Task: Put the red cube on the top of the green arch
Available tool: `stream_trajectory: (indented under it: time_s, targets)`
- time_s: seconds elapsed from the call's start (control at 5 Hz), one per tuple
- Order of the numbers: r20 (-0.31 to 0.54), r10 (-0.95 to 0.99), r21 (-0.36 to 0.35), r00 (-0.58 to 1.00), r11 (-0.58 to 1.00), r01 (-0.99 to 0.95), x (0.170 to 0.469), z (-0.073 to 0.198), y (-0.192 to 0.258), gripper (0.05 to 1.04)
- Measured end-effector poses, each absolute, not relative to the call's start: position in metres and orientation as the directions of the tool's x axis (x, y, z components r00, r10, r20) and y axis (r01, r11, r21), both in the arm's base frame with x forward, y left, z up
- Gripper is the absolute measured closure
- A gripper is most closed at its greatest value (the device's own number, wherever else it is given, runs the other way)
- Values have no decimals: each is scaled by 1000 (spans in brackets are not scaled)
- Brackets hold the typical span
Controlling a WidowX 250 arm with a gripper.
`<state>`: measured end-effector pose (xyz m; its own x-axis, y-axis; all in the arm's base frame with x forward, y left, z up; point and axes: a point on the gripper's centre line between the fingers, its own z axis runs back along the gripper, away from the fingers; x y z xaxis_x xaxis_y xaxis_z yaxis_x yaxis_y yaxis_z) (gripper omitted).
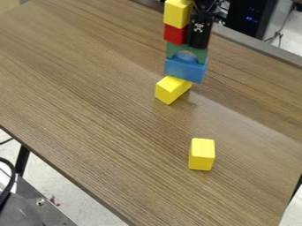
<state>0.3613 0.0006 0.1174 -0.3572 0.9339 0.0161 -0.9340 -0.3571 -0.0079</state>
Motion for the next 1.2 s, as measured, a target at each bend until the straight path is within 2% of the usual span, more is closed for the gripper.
stream_trajectory:
  time_s: [0.2,0.6,0.8,1.2]
  targets:
    - [21,934,3,-357,-357,-934,359,114,1,79]
    - [15,933,9,-359,-359,-933,354,119,-1,83]
    - [-5,932,-26,-362,-362,-932,352,135,-1,84]
    - [-17,930,-30,-366,-367,-930,353,137,-1,83]
